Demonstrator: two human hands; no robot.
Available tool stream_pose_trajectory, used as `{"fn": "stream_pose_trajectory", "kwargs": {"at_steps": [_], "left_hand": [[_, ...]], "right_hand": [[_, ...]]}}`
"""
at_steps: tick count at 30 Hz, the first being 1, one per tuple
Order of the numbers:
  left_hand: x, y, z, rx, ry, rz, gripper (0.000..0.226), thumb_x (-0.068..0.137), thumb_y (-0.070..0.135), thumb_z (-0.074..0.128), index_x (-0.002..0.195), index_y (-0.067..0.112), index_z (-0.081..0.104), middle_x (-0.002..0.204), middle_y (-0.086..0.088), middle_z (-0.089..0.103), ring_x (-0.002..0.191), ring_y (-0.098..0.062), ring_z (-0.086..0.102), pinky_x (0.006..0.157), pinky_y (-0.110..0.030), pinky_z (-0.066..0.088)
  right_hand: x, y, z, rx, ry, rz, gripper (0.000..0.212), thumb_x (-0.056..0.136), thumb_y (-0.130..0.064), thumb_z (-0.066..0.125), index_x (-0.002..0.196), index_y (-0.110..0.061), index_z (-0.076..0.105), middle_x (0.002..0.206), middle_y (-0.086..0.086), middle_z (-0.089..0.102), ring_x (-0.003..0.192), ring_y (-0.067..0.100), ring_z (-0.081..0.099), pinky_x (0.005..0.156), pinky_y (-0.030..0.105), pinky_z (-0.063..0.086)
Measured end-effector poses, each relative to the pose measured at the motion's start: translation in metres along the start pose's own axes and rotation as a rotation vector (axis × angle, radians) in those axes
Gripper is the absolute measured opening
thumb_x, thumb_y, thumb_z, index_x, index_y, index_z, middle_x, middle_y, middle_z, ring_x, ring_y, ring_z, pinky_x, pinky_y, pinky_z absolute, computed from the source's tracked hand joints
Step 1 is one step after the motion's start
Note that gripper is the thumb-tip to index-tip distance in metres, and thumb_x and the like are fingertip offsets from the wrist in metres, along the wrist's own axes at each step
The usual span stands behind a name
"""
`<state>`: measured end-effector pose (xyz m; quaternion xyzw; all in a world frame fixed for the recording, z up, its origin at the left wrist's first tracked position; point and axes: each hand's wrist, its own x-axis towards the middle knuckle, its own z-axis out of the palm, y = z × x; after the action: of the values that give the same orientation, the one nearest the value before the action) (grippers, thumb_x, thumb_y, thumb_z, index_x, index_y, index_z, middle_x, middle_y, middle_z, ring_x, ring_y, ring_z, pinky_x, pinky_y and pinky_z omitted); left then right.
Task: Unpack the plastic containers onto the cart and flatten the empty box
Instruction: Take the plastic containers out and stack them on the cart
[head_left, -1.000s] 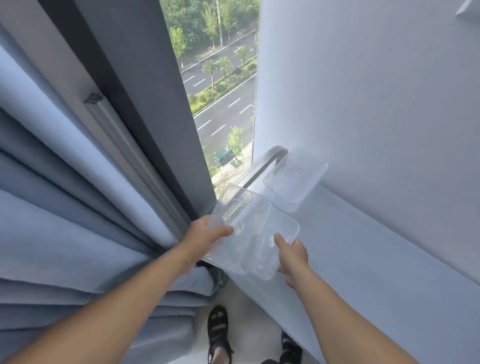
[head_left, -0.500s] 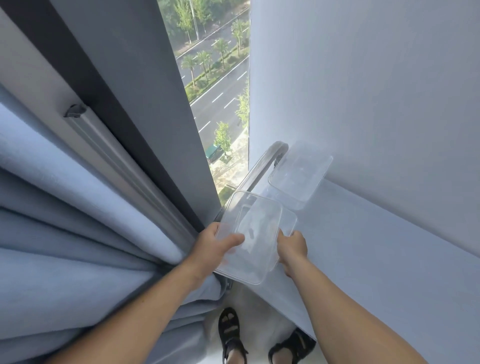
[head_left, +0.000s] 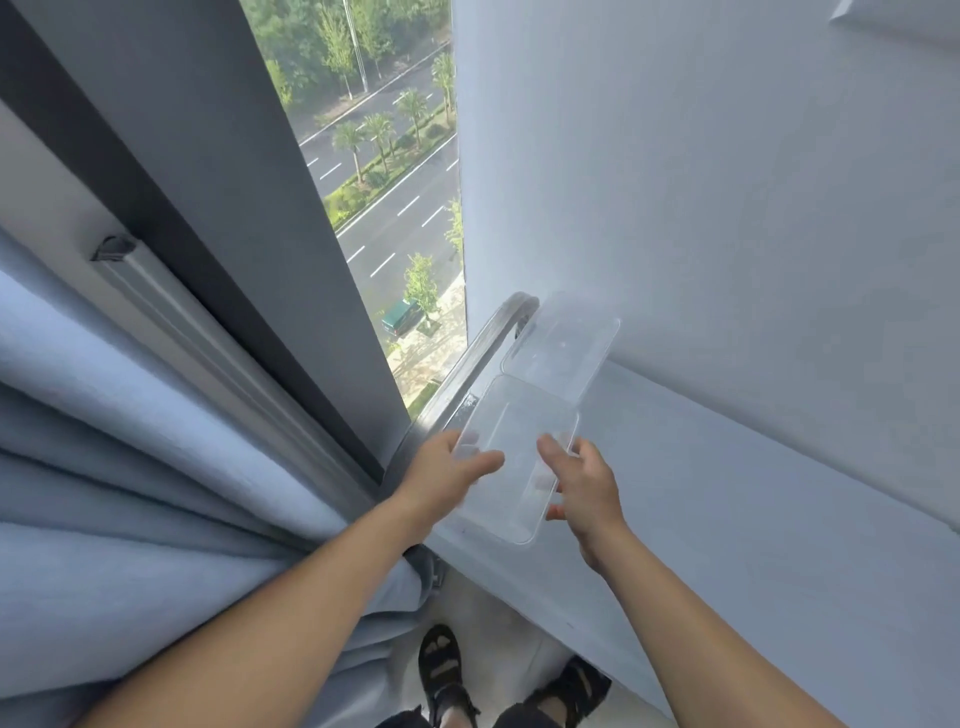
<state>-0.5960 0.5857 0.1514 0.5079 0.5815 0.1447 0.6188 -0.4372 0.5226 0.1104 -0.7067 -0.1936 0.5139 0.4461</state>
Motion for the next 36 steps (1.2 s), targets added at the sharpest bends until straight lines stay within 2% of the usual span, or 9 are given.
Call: {"fn": "stream_pose_trajectory", "kwargs": {"at_steps": [3, 6, 9, 11, 13, 15, 24, 30, 36], "left_hand": [[0.007, 0.000, 0.002, 0.024, -0.029, -0.001, 0.015, 0.093, 0.027, 0.068, 0.086, 0.036, 0.058, 0.087, 0.020, 0.059, 0.078, -0.004, 0.064, 0.072, -0.022, 0.050], [0.009, -0.006, -0.001, 0.077, 0.014, 0.020, 0.019, 0.099, 0.022, 0.058, 0.086, 0.037, 0.056, 0.089, 0.021, 0.060, 0.065, 0.017, 0.060, 0.056, -0.002, 0.043], [0.015, -0.017, -0.001, 0.169, 0.084, 0.013, 0.012, 0.100, 0.020, 0.050, 0.102, 0.021, 0.062, 0.112, 0.002, 0.065, 0.088, 0.003, 0.061, 0.061, -0.012, 0.041], [0.018, -0.021, 0.000, 0.204, 0.092, 0.011, 0.030, 0.100, 0.022, 0.048, 0.125, 0.009, 0.058, 0.137, -0.008, 0.057, 0.108, -0.015, 0.057, 0.073, -0.022, 0.039], [0.022, -0.023, 0.003, 0.206, 0.102, 0.000, 0.042, 0.101, 0.024, 0.048, 0.141, 0.012, 0.048, 0.148, -0.004, 0.049, 0.124, -0.017, 0.050, 0.091, -0.025, 0.036], [0.024, -0.023, 0.005, 0.184, 0.123, 0.005, 0.049, 0.101, 0.024, 0.049, 0.148, 0.012, 0.041, 0.152, -0.001, 0.045, 0.136, -0.018, 0.044, 0.096, -0.025, 0.032], [0.028, -0.034, 0.011, 0.249, 0.222, 0.075, 0.054, 0.100, 0.026, 0.054, 0.151, 0.013, 0.038, 0.153, -0.004, 0.043, 0.140, -0.020, 0.042, 0.103, -0.027, 0.034], [0.019, -0.033, 0.012, 0.681, 0.219, 0.297, 0.060, 0.100, 0.025, 0.051, 0.155, 0.016, 0.027, 0.154, 0.002, 0.034, 0.141, -0.017, 0.033, 0.110, -0.032, 0.034], [0.013, -0.017, 0.010, 0.984, 0.213, 0.432, 0.053, 0.099, 0.025, 0.051, 0.149, 0.012, 0.038, 0.152, 0.000, 0.040, 0.139, -0.019, 0.034, 0.111, -0.032, 0.032]], "right_hand": [[0.008, 0.008, 0.000, -0.065, 0.059, 0.018, 0.041, 0.085, -0.041, 0.074, 0.116, -0.021, 0.058, 0.106, 0.006, 0.070, 0.092, 0.025, 0.072, 0.075, 0.054, 0.061], [0.013, 0.014, 0.008, -0.064, 0.091, 0.045, 0.031, 0.084, -0.038, 0.073, 0.106, -0.023, 0.058, 0.105, 0.008, 0.069, 0.089, 0.026, 0.071, 0.069, 0.048, 0.062], [0.017, 0.015, 0.017, -0.150, 0.130, 0.064, 0.035, 0.086, -0.042, 0.071, 0.107, -0.018, 0.056, 0.101, 0.004, 0.062, 0.083, 0.023, 0.064, 0.070, 0.042, 0.060], [0.022, 0.018, 0.022, -0.196, 0.157, 0.080, 0.042, 0.085, -0.046, 0.070, 0.110, -0.017, 0.055, 0.100, 0.000, 0.059, 0.087, 0.022, 0.062, 0.082, 0.049, 0.059], [0.023, 0.018, 0.026, -0.239, 0.179, 0.092, 0.056, 0.080, -0.054, 0.068, 0.119, -0.015, 0.054, 0.107, 0.001, 0.059, 0.097, 0.025, 0.062, 0.086, 0.052, 0.057], [0.023, 0.018, 0.029, -0.265, 0.189, 0.093, 0.068, 0.077, -0.059, 0.064, 0.128, -0.016, 0.051, 0.116, 0.003, 0.059, 0.104, 0.027, 0.062, 0.089, 0.051, 0.056], [0.023, 0.019, 0.032, -0.314, 0.219, 0.112, 0.058, 0.088, -0.053, 0.061, 0.129, -0.013, 0.049, 0.120, 0.005, 0.061, 0.107, 0.027, 0.061, 0.089, 0.042, 0.050], [0.021, 0.016, 0.034, -0.286, 0.200, 0.130, 0.061, 0.082, -0.057, 0.058, 0.124, -0.013, 0.050, 0.112, 0.002, 0.062, 0.100, 0.026, 0.062, 0.090, 0.048, 0.054], [0.016, 0.012, 0.025, -0.304, 0.169, 0.136, 0.058, 0.087, -0.055, 0.058, 0.127, -0.013, 0.048, 0.109, -0.001, 0.056, 0.093, 0.025, 0.060, 0.090, 0.045, 0.054]]}}
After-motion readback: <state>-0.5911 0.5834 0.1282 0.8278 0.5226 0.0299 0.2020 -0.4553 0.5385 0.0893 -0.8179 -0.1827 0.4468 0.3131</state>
